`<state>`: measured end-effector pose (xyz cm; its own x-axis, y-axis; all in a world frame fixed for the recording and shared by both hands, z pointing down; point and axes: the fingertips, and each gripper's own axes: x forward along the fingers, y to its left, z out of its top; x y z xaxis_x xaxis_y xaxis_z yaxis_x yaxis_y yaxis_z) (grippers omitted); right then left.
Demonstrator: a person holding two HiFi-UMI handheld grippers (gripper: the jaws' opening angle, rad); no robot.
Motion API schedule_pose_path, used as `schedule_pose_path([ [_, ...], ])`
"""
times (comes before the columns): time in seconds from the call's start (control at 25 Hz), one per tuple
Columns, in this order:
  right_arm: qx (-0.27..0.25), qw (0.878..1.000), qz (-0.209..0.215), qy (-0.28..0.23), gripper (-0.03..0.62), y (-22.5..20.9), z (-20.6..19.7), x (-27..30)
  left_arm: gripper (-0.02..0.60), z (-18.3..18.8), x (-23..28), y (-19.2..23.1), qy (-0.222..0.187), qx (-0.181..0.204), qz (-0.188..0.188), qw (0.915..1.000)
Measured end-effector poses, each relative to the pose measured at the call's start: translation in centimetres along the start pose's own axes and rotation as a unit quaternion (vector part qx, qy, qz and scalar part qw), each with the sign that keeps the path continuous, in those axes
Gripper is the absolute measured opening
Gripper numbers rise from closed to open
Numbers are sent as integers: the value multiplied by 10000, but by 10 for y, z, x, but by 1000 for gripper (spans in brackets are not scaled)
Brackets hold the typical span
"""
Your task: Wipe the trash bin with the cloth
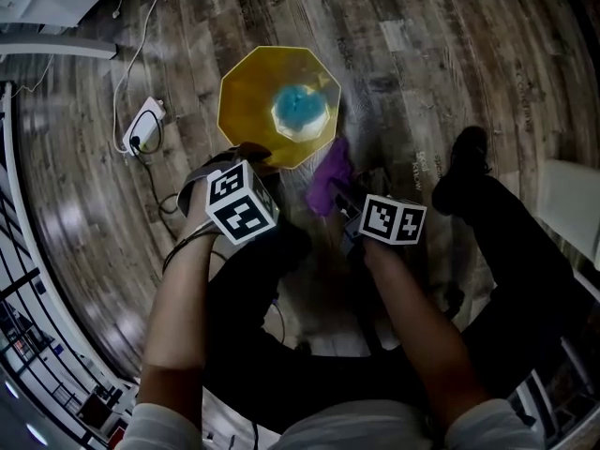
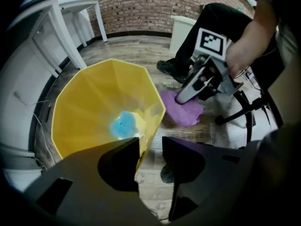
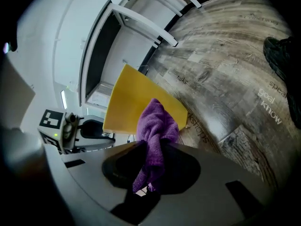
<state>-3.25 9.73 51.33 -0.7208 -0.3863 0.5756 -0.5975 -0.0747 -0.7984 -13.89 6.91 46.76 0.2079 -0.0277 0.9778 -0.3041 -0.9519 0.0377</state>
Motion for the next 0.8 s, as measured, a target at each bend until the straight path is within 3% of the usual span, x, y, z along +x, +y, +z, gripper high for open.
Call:
schedule_pose_path([
  [0.16,-36,9995,303,-115,89,26,3,-8,78,-5,4,10,161,-175,149,9996],
  [0.32,-301,9980,478,-286,89,52,13,-20,63,2,6,-6,43,-468,-351,9983],
  [0.44,-870,9945,456,-351,89,67,19,-26,55,14,5,-14,-112,-430,-549,9975],
  [0.8,-1313,9909,233,-199,89,46,24,-7,43,26,7,-20,-216,-278,-654,9972],
])
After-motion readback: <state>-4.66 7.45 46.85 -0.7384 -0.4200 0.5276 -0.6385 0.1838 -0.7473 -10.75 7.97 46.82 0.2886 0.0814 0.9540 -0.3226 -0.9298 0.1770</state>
